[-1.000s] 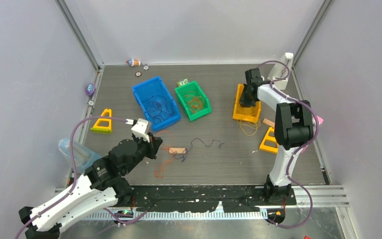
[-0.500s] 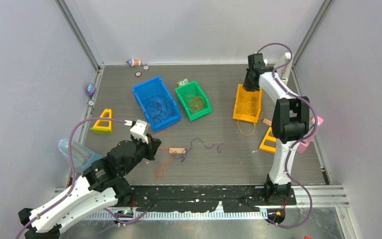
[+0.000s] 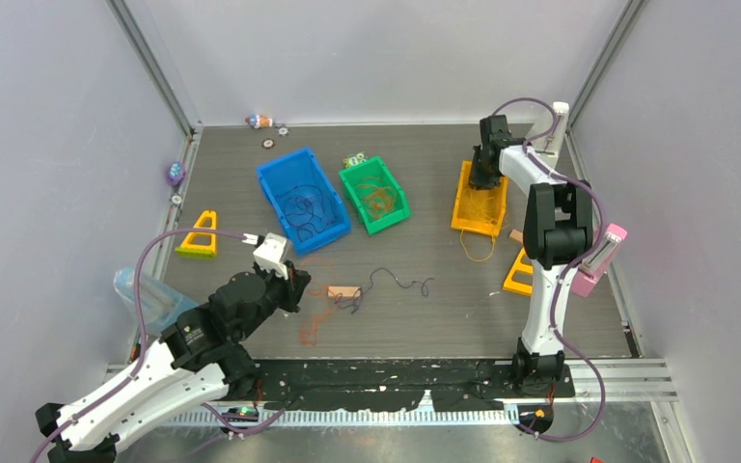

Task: Untangle the cables
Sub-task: Place the cable in the bin.

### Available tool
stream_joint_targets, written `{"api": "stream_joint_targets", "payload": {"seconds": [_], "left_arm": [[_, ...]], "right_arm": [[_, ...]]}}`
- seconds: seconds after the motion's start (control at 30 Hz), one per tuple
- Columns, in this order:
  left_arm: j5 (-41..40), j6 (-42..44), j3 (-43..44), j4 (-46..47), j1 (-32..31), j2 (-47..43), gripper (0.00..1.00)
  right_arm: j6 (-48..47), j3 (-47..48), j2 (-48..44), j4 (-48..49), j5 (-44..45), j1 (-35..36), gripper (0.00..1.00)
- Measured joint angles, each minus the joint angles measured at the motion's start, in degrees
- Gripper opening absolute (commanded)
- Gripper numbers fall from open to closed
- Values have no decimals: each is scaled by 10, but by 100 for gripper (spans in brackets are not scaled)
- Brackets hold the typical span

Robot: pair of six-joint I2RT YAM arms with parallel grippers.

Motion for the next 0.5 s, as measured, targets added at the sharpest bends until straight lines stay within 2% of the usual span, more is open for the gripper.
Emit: {"api": "stream_joint_targets", "payload": {"seconds": [0.03,0.13,0.17,0.33,0.37,0.43,0.5], "left_arm": [[-2,0,1,-3,0,0,0],[-6,1,1,-10,0,0,0],[-6,1,1,-12,0,-1,0],[-9,1,1,-16,0,-8,0],[-9,1,1,-15,0,-9,0],[-9,1,1,-16,0,-9,0],[-9,1,1,-17,0,-9,0]], "right_arm": [[0,0,0,1,-1,0,26],[-2,1,-7,-1,0,0,47],[-3,1,-13,-1,0,0,57],[-5,-8,-68,-3,4,0,84],[-3,-18,-88,0,4,0,94],[0,-46,-129,5,4,0,98],[1,-86,-179,16,4,0,96]]}}
